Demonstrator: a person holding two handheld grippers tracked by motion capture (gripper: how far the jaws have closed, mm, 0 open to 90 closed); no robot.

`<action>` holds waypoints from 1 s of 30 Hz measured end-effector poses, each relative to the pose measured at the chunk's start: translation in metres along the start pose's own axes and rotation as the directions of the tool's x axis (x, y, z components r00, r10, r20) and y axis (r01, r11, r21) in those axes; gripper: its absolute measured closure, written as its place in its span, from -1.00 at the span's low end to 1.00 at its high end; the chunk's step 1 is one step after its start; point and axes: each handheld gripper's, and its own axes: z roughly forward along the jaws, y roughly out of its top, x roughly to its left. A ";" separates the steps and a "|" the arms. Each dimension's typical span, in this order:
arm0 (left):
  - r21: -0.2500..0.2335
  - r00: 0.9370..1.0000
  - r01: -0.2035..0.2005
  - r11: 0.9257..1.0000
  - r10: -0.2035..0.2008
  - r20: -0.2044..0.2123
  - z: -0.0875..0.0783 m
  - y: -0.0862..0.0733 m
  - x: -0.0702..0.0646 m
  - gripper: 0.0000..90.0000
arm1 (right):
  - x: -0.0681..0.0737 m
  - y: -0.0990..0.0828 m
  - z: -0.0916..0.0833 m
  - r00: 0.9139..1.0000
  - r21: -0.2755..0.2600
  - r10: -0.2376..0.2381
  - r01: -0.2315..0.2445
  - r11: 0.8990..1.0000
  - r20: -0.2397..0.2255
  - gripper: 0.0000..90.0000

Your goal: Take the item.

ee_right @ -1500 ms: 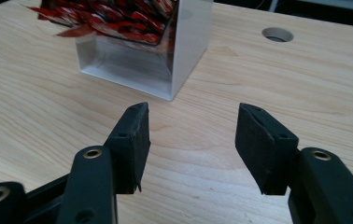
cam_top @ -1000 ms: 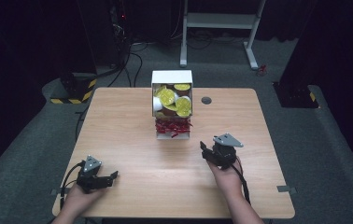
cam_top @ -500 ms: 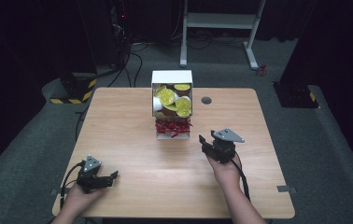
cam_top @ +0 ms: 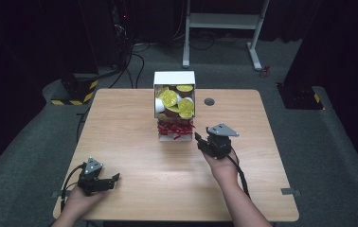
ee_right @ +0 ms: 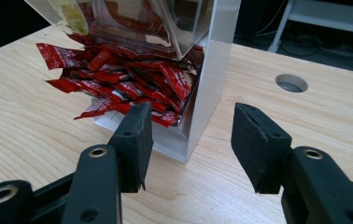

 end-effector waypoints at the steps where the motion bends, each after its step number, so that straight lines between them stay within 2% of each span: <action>1: 0.000 1.000 -0.002 1.000 0.002 -0.001 0.000 0.000 0.000 -0.65 | 0.000 0.002 0.001 1.000 0.001 0.002 -0.002 1.000 -0.006 0.09; 9: 0.002 1.000 -0.002 1.000 0.002 0.001 0.000 0.000 0.000 -0.65 | 0.000 0.011 0.008 1.000 0.008 0.001 -0.001 1.000 -0.024 0.13; 13: 0.001 1.000 -0.004 1.000 0.004 -0.001 0.000 0.000 0.000 -0.65 | 0.001 0.014 0.013 1.000 0.017 -0.015 0.015 1.000 -0.024 0.14; 18: 0.000 1.000 -0.014 1.000 0.014 -0.001 0.001 0.001 0.001 -0.65 | 0.000 0.017 0.018 1.000 0.016 0.011 -0.010 1.000 -0.029 0.12; 30: -0.001 1.000 -0.009 1.000 0.009 0.002 0.001 0.001 0.001 -0.65 | -0.001 0.019 0.029 1.000 0.052 0.006 -0.005 0.999 -0.019 0.12</action>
